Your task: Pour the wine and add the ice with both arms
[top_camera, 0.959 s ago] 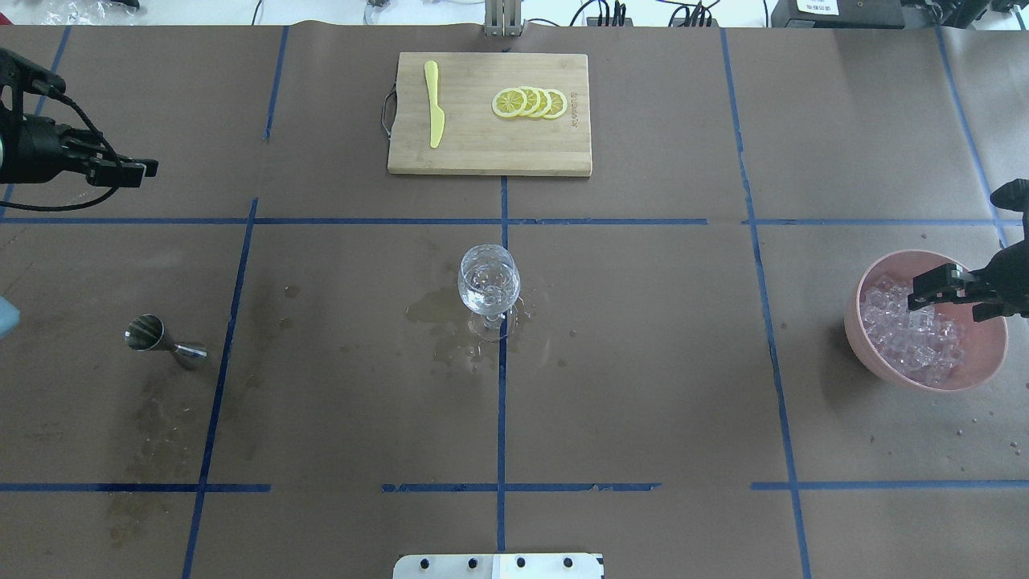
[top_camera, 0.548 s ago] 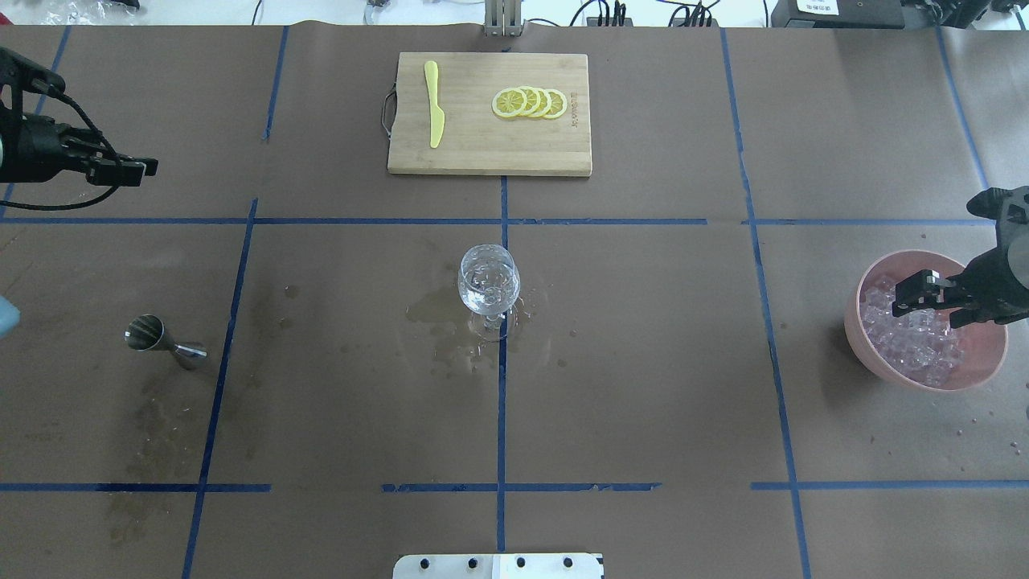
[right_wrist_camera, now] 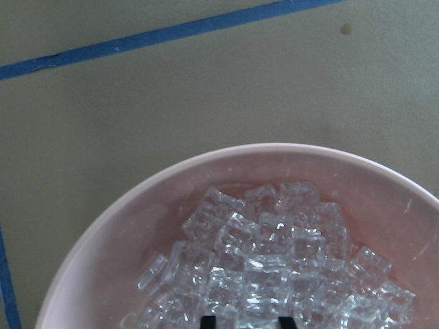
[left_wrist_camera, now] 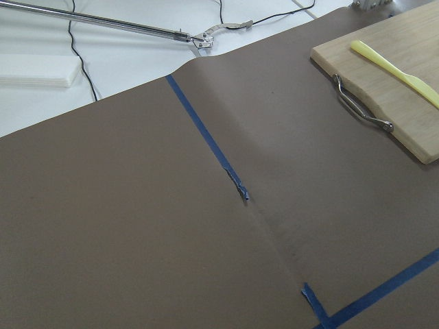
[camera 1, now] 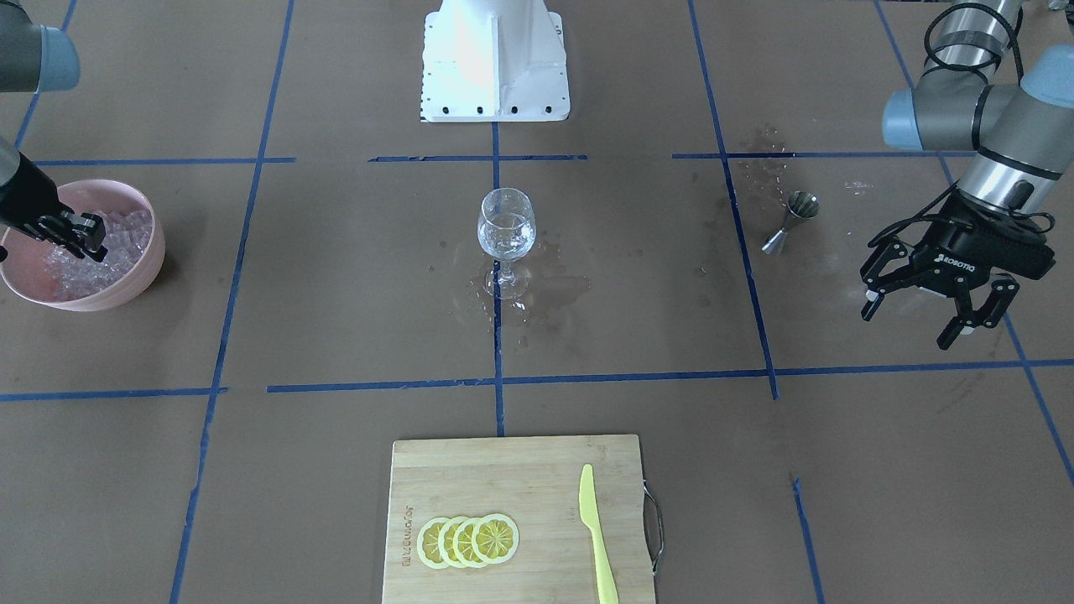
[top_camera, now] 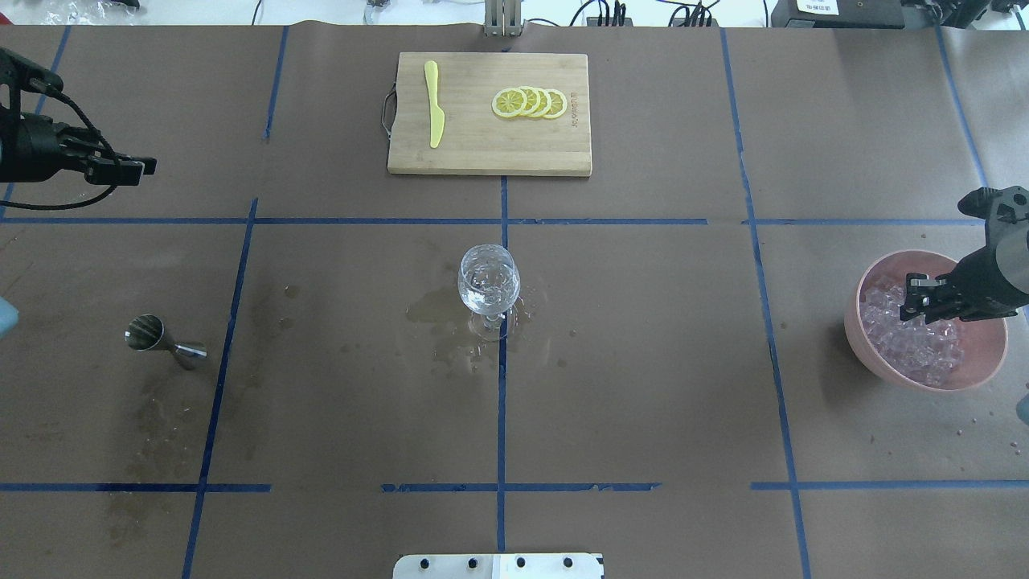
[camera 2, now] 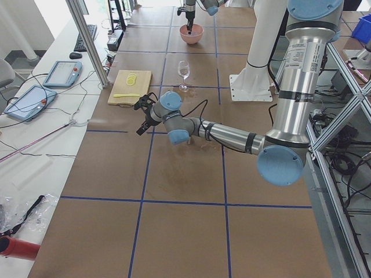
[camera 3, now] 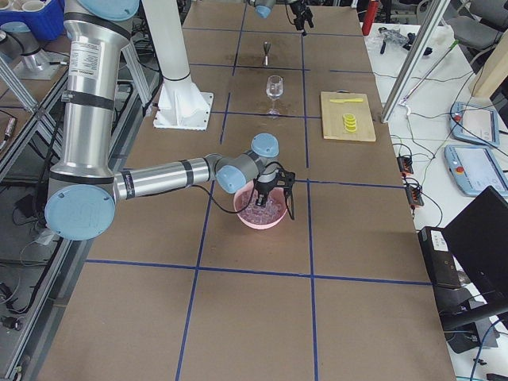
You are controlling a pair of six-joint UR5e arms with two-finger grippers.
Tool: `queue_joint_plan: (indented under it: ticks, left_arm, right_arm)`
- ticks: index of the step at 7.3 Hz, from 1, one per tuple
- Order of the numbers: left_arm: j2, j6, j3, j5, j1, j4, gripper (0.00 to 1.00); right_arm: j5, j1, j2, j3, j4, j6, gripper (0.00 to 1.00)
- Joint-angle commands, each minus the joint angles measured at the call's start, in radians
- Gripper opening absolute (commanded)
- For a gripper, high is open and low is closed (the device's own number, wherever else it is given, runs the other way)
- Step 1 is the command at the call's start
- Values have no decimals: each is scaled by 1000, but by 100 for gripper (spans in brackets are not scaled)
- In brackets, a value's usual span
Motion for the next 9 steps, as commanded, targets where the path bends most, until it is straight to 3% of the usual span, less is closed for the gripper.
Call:
queue_joint_plan:
  ticks: [1,2,4,6,7,9]
  left_arm:
    - [1,-2,1,0,-1,-2,100]
    - [1,-2,1,0,-1,-4,100]
    - [11,-2,-10,-5,-2,-7,100]
    - [22,-5,-13,-6,-5,-7,100]
    - [25,-6,-10,-5,-5,-8,100]
    - [72,-87,-31,-1,-17,-37,100]
  right_arm:
    - [26,31,-3,62,-14,8,0]
    - [58,98,10,114,-62,9,0]
    - [92,151,164,155,-159,65,0]
    - [40,26,358,152,-186,326,0]
    - [-35,-66,471,152,-240,398,0]
    - [-95,-192,729,153,-414,429,0]
